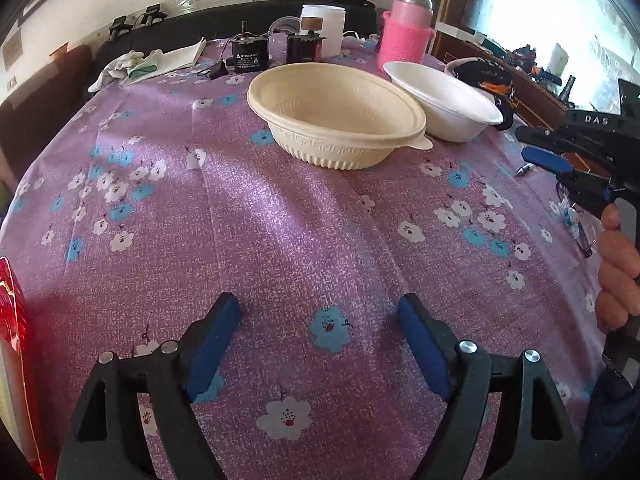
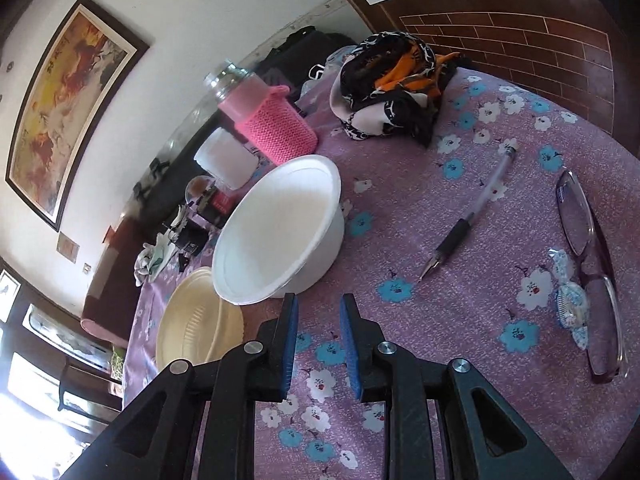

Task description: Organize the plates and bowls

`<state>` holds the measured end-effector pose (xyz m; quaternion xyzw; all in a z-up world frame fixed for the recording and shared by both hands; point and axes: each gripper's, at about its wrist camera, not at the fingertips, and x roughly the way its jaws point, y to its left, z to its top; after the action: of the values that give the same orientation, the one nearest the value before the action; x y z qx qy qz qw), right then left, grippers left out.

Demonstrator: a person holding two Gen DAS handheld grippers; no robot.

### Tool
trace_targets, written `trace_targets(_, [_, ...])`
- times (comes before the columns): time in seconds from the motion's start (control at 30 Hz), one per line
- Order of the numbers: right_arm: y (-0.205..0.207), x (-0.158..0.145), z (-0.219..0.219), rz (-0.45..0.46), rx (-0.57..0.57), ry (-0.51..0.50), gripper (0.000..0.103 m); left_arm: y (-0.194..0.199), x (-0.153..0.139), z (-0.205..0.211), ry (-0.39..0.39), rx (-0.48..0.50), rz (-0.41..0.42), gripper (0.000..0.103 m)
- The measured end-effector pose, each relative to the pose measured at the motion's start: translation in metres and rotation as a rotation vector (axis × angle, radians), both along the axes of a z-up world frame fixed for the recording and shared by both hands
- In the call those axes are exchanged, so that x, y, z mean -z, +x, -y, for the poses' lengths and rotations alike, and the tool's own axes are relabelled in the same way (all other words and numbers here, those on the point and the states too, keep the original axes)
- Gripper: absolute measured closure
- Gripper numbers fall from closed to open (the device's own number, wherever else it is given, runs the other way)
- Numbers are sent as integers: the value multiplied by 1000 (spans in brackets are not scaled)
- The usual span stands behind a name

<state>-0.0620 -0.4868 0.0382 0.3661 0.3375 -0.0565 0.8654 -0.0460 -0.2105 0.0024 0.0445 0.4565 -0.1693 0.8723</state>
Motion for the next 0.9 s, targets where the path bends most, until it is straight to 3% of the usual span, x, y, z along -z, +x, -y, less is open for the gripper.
trace_targets(0.1, [-3, 3, 3, 11, 10, 17, 77, 0, 0, 2, -16, 30, -14, 7])
trace_targets(0.17, [-8, 4, 4, 19, 28, 25, 65, 1, 0, 2, -28, 40, -20, 6])
trace_targets(0.23, [-6, 7, 6, 12, 48, 16, 63, 0, 0, 1, -36, 41, -22, 5])
trace_targets(0.5, [5, 6, 7, -59, 62, 29, 63, 1, -1, -2, -56, 34, -23, 5])
trace_targets(0.8, [48, 2, 3, -137, 51, -14, 63, 1, -1, -4, -64, 30, -24, 5])
trace_targets(0.83, [52, 4, 5, -148, 54, -10, 64, 1, -1, -4, -64, 31, -24, 5])
trace_targets(0.9, [61, 11, 9, -155, 51, 18, 75, 1, -1, -4, -65, 30, -24, 5])
